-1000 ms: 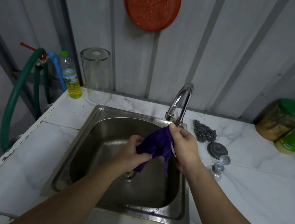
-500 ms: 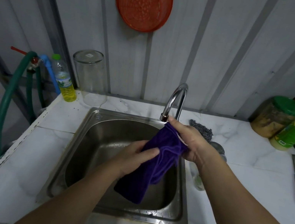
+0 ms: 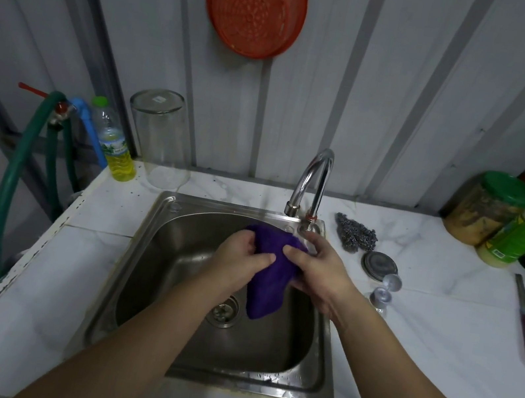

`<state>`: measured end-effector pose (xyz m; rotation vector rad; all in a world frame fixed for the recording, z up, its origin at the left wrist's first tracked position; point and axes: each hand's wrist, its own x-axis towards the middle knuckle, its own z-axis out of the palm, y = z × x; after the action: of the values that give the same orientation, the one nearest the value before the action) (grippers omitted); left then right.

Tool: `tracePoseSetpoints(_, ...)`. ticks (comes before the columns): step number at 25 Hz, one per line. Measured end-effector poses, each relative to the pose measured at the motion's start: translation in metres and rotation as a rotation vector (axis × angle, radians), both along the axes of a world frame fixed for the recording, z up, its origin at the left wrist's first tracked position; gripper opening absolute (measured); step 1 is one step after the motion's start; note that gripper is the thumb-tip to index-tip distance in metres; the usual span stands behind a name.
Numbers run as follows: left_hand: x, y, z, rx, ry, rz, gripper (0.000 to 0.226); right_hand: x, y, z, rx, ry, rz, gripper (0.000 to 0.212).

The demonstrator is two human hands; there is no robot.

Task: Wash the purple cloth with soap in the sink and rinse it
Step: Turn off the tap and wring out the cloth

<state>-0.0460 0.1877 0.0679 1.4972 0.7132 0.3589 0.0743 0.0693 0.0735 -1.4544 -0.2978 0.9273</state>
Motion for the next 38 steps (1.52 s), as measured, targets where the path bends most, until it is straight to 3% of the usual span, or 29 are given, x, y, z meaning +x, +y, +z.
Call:
tracePoseSetpoints(2, 0.001, 0.0, 0.001, 0.057, 0.038, 0.079, 0.056, -0.004, 0.001, -0.001, 0.081, -0.121, -0.028, 0.047)
tracePoseSetpoints(5, 0.0, 0.003, 0.002, 0.227, 0.044, -0.089, 0.077, -0.003, -0.003, -0.001, -0.043, -0.369, 0.145, 0.057)
tracePoseSetpoints(7, -0.001, 0.006, 0.003, 0.542, 0.145, -0.188, 0.069, 0.0, -0.009, 0.003, -0.229, -0.632, 0.274, 0.059)
tracePoseSetpoints(9, -0.004, 0.006, 0.005, 0.833, 0.205, -0.196, 0.049, 0.001, -0.015, 0.006, -0.378, -0.919, 0.326, 0.044)
tracePoseSetpoints(11, -0.007, 0.006, 0.003, 0.896, 0.157, -0.182, 0.035, 0.001, -0.018, 0.009, -0.414, -1.082, 0.273, 0.036)
tracePoseSetpoints(12, -0.008, 0.006, 0.002, 0.839, 0.108, -0.187, 0.031, 0.001, -0.019, 0.008, -0.393, -1.094, 0.234, 0.034)
tracePoseSetpoints(14, -0.01, 0.004, 0.003, 0.618, 0.042, -0.201, 0.029, -0.004, -0.02, 0.009, -0.246, -0.889, 0.141, 0.026)
tracePoseSetpoints(17, -0.007, 0.0, 0.003, 0.403, -0.009, -0.119, 0.031, -0.014, -0.028, 0.003, 0.046, -0.326, 0.033, 0.041)
tracePoseSetpoints(20, -0.002, -0.008, 0.001, 0.299, -0.044, -0.066, 0.03, -0.03, -0.035, -0.009, 0.153, -0.156, -0.036, 0.045)
tracePoseSetpoints(23, -0.002, -0.02, -0.005, 0.081, -0.004, -0.025, 0.032, -0.039, -0.041, -0.015, 0.183, -0.085, -0.187, 0.039)
tracePoseSetpoints(25, -0.004, -0.028, -0.007, -0.112, 0.031, -0.119, 0.029, -0.039, -0.05, -0.015, 0.195, -0.072, -0.265, 0.036)
tracePoseSetpoints(28, -0.001, -0.043, -0.005, -0.071, 0.014, -0.158, 0.014, -0.038, -0.069, -0.012, 0.197, -0.067, -0.297, 0.04)
tracePoseSetpoints(31, 0.01, -0.068, -0.004, -0.063, -0.005, -0.143, 0.017, -0.039, -0.098, -0.017, 0.111, -0.046, -0.366, 0.039)
tracePoseSetpoints(35, 0.022, -0.119, -0.029, -0.199, 0.139, -0.289, 0.013, -0.036, -0.16, -0.041, -0.054, -0.075, -0.466, 0.024)
tracePoseSetpoints(38, 0.029, -0.16, -0.06, -0.17, 0.251, -0.34, 0.017, -0.036, -0.203, -0.062, -0.196, -0.105, -0.48, 0.022)
